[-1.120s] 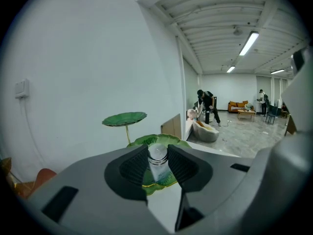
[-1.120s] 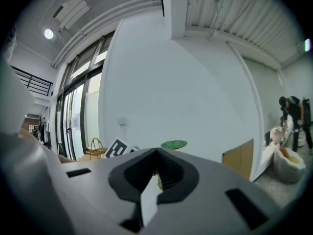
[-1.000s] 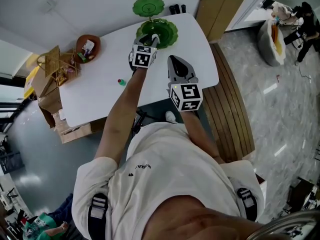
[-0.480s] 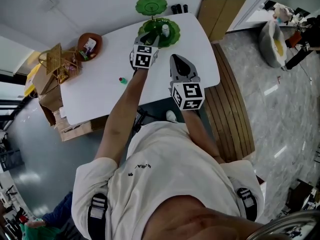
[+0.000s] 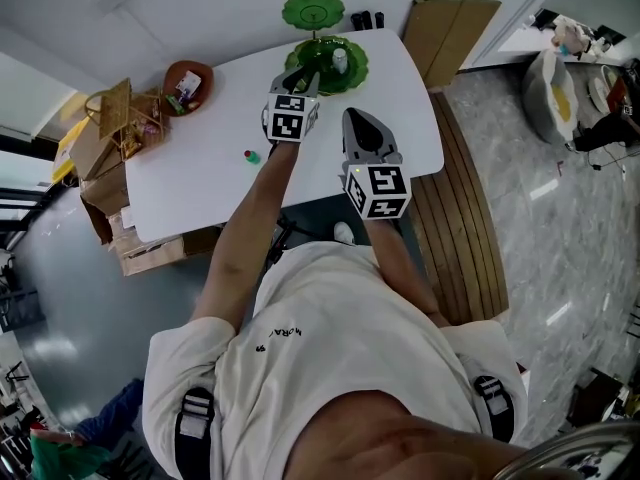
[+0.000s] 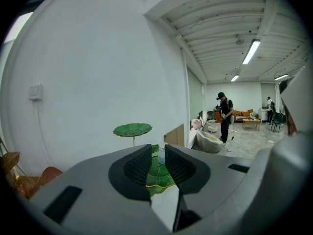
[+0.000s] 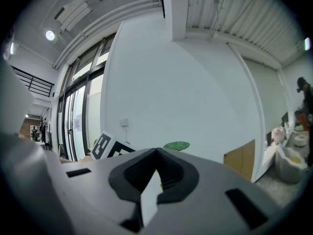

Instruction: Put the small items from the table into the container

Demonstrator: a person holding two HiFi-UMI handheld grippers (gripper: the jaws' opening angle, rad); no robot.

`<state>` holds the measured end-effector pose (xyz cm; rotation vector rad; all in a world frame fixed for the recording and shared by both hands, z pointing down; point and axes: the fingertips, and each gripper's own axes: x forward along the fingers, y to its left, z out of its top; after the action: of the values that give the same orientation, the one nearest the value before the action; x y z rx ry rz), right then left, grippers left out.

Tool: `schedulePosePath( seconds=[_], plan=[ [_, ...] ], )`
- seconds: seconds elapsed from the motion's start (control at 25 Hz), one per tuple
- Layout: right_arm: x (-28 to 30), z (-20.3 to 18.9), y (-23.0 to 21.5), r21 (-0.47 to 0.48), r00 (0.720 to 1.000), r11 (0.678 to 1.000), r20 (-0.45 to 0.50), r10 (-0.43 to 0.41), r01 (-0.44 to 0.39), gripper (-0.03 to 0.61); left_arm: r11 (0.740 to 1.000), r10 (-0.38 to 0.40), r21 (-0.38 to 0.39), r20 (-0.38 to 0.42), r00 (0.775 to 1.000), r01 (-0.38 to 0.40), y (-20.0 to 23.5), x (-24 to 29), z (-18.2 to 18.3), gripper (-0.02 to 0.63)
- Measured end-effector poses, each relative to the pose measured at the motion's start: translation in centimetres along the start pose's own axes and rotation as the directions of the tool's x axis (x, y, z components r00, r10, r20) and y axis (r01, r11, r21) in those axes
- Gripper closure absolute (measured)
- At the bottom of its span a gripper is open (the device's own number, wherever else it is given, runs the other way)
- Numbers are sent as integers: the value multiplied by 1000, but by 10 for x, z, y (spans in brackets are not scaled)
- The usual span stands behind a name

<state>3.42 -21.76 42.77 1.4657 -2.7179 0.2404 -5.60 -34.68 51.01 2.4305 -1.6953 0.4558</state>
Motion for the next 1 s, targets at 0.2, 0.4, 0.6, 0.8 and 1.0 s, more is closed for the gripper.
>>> schedulePosePath(
  seconds=[0.2,0.4,0.6,0.8,1.0],
  plan=[
    [-1,0,8,-2,1000,1000,2,16,-16,574,1000,20,-20,21,1000,-20,3,-17,4,564],
    [0,2,18,-5,999,999,2,32,-32,574,999,41,-36,37,998,-39,6,-38,8,600],
    [1,2,26,-8,999,999,1,51,-51,574,996,75,-59,58,995,-71,8,-59,10,609],
    [3,1,38,-15,997,997,-5,75,-75,574,989,129,-90,86,988,-121,19,-80,8,609],
    [7,-2,48,-12,995,995,-11,97,-97,574,986,150,-87,95,984,-142,17,-104,8,609]
  ],
)
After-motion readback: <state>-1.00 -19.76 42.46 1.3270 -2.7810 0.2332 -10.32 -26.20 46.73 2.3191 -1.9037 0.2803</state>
